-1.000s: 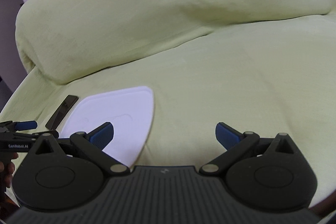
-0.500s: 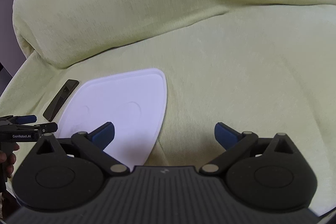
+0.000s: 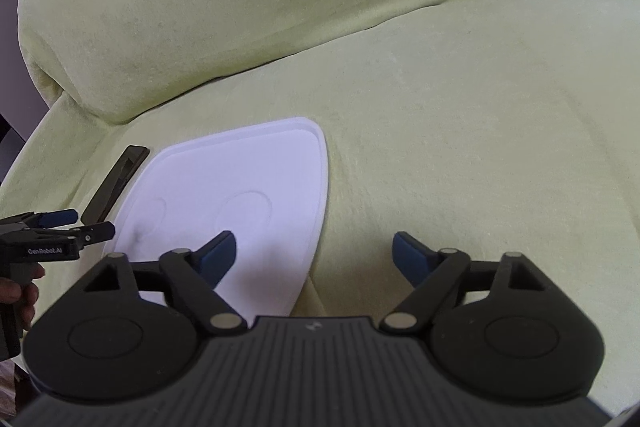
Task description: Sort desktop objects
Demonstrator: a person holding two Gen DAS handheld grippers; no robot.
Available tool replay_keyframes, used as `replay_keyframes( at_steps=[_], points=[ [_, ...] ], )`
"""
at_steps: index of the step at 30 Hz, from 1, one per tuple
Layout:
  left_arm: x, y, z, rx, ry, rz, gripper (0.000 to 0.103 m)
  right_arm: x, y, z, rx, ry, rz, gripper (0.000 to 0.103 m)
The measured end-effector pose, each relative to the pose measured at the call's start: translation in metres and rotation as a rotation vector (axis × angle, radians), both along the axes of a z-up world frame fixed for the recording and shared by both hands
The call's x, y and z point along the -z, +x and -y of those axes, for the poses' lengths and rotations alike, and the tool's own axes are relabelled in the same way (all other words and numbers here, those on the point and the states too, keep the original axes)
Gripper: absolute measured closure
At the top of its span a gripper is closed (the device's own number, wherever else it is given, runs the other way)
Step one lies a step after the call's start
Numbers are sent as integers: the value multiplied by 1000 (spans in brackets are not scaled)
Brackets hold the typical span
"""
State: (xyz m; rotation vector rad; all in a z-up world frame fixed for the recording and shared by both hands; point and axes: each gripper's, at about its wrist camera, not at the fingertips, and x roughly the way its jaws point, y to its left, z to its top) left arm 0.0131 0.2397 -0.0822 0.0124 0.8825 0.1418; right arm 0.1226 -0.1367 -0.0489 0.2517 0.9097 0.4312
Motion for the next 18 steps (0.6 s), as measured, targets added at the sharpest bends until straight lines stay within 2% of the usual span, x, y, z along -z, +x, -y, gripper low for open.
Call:
replay_keyframes(
  at_steps=[3, 8, 18],
  points=[
    [4, 2, -5, 12, -15, -4, 1, 2, 1, -3, -13, 8, 0, 29],
    [12, 5, -16, 21, -65, -19, 9, 5, 4, -8, -29, 12, -14, 34],
    [23, 10, -22, 43, -109, -42, 21, 13, 11, -15, -32, 23, -36, 46]
  ],
)
